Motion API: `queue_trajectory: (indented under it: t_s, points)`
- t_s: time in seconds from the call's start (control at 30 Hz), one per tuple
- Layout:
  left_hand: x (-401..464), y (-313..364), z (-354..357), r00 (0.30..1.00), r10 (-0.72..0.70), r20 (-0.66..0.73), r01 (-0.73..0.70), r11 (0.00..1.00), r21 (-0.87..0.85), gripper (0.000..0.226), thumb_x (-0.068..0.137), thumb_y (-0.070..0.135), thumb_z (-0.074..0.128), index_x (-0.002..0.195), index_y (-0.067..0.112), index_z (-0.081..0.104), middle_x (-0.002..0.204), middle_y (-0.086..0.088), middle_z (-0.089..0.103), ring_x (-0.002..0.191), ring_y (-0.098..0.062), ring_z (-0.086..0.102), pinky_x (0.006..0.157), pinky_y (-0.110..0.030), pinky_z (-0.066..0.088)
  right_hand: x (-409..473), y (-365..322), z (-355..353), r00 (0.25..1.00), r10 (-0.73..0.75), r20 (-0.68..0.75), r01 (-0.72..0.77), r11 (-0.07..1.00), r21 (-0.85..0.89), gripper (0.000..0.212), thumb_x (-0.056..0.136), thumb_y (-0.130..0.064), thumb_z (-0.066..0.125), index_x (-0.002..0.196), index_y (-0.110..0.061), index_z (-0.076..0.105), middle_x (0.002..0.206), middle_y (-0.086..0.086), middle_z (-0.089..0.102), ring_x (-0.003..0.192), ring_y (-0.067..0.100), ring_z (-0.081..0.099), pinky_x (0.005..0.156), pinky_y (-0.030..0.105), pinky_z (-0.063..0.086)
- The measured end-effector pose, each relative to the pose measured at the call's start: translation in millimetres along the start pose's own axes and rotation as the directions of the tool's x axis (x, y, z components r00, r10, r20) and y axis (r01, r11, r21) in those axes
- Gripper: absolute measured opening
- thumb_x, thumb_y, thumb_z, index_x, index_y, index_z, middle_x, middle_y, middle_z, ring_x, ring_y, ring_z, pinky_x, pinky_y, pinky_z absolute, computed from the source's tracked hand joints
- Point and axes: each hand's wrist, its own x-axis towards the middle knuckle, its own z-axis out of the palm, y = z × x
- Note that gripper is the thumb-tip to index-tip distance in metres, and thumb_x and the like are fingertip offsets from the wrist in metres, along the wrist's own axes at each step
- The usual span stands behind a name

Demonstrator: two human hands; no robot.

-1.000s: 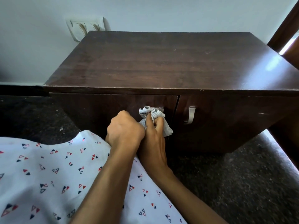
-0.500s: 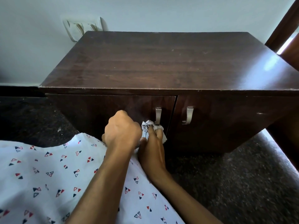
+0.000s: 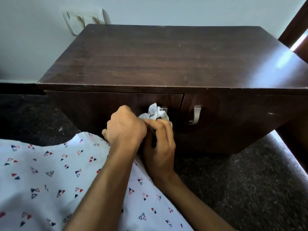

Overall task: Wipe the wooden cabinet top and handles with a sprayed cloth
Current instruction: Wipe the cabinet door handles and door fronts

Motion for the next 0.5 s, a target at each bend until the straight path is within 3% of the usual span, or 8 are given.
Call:
queue_trajectory:
  t_s: [0.07,0.23,0.3,0.4,0.5]
  points:
    - [0.6,0.5,-0.6,0.999,-0.001,-0.032,0.000,0.999,-0.033,0.027,0.088,0.019,0.053,0.114,0.016,0.059,0.123,-0.016,0.059,0.117,-0.039,0.052,0.101,-0.047,0.040,1.5,3.5,4.8,0.999,-0.040,-0.024,0.039,0.999,-0.023,0.024,0.086,0.002,0.056,0.106,-0.011,0.058,0.102,0.005,0.053,0.095,0.015,0.054,0.087,0.010,0.039]
    - [-0.6,-1.2,-0.7,0.999,0.022,-0.047,-0.025,0.998,-0.058,0.026,0.088,0.019,0.049,0.111,0.015,0.060,0.116,-0.015,0.061,0.109,-0.038,0.055,0.099,-0.051,0.042,1.4,12.4,13.8,0.979,0.190,0.078,-0.185,0.980,-0.069,0.032,0.087,-0.004,0.061,0.119,-0.007,0.060,0.117,0.015,0.055,0.104,0.014,0.053,0.086,-0.002,0.032]
    - [-1.1,-3.7,-0.3,0.999,0.027,-0.031,-0.029,0.998,-0.050,0.025,0.087,0.018,0.048,0.109,0.014,0.060,0.114,-0.016,0.062,0.107,-0.040,0.056,0.098,-0.052,0.043,-3.5,14.3,13.8,0.959,0.243,0.145,-0.232,0.969,-0.090,0.032,0.090,-0.018,0.058,0.121,-0.010,0.060,0.120,0.010,0.055,0.106,0.015,0.055,0.087,0.009,0.041]
    - [-1.5,-7.3,-0.6,0.999,0.033,-0.015,-0.034,0.998,-0.056,0.023,0.086,0.016,0.048,0.104,0.013,0.061,0.109,-0.016,0.063,0.102,-0.040,0.057,0.096,-0.053,0.044,-9.9,16.8,13.5,0.931,0.305,0.200,-0.291,0.952,-0.098,0.050,0.085,-0.039,0.049,0.126,-0.011,0.058,0.122,0.009,0.055,0.111,0.017,0.053,0.089,0.030,0.050]
    - [-1.7,-8.6,-0.9,0.998,0.033,-0.050,-0.037,0.995,-0.088,0.022,0.087,0.018,0.047,0.102,0.015,0.062,0.107,-0.015,0.064,0.101,-0.038,0.058,0.095,-0.053,0.044,-8.5,13.6,9.9,0.946,0.213,0.246,-0.209,0.977,-0.041,0.067,0.083,-0.032,0.059,0.141,-0.005,0.040,0.141,0.010,0.042,0.129,-0.001,0.027,0.100,0.008,0.033]
